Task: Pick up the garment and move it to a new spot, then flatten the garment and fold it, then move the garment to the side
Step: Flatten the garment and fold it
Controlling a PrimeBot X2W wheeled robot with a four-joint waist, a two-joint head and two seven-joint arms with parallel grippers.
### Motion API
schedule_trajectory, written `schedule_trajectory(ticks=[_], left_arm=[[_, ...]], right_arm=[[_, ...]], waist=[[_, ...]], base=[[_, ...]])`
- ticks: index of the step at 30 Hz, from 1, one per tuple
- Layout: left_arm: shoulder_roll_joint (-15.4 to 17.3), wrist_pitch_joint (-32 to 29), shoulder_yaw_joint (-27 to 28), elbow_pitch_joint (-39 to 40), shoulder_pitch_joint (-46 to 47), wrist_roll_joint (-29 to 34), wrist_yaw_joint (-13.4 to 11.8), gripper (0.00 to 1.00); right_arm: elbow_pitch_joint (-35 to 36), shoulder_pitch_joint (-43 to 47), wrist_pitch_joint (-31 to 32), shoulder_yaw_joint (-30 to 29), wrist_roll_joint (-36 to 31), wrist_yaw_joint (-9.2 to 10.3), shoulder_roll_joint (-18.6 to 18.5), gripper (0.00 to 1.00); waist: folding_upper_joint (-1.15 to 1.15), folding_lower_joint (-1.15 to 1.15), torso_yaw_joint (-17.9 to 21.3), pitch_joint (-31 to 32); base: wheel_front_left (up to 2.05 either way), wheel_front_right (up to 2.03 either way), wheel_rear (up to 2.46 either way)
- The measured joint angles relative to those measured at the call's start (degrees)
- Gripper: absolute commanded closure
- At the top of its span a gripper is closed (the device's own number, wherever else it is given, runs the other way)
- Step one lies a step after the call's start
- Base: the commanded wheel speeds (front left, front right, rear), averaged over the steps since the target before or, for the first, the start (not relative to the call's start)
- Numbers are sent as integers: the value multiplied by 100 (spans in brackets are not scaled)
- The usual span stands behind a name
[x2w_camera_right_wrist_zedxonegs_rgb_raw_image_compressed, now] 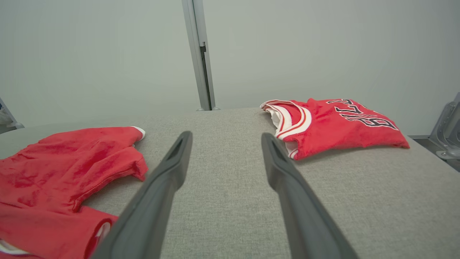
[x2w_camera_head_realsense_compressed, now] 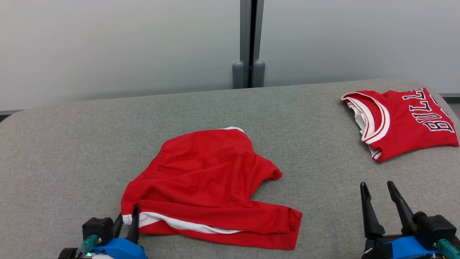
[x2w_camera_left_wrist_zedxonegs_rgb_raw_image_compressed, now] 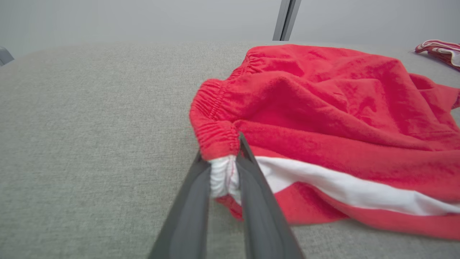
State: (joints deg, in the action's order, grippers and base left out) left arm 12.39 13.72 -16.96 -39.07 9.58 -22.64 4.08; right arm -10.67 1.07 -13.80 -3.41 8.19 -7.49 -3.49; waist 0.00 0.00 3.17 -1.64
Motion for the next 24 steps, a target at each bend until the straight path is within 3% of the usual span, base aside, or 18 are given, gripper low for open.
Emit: schedule_trajectory(ticks=[1,7,19,24], left_arm=[[-1,4,1,-2,0,0,0,0],[-59,112,104,247,-7,60,-55,0],[-307,127,1207,2532,-555,856,-308,0],[-398,127,1516,2851,-824,1049,-303,0]], right_arm=[[-19,-1,-10,-4,0,0,0,0],[-114,-70,-24,3,0,0,-1,0],[-256,-84,-41,11,1,0,-62,0],[-334,-76,-15,30,5,0,-63,0]], waist=[[0,0,-4,-3],[0,0,-64,-2],[0,0,-279,107],[0,0,-321,147]], base=[[0,0,0],[0,0,0],[0,0,0],[0,0,0]])
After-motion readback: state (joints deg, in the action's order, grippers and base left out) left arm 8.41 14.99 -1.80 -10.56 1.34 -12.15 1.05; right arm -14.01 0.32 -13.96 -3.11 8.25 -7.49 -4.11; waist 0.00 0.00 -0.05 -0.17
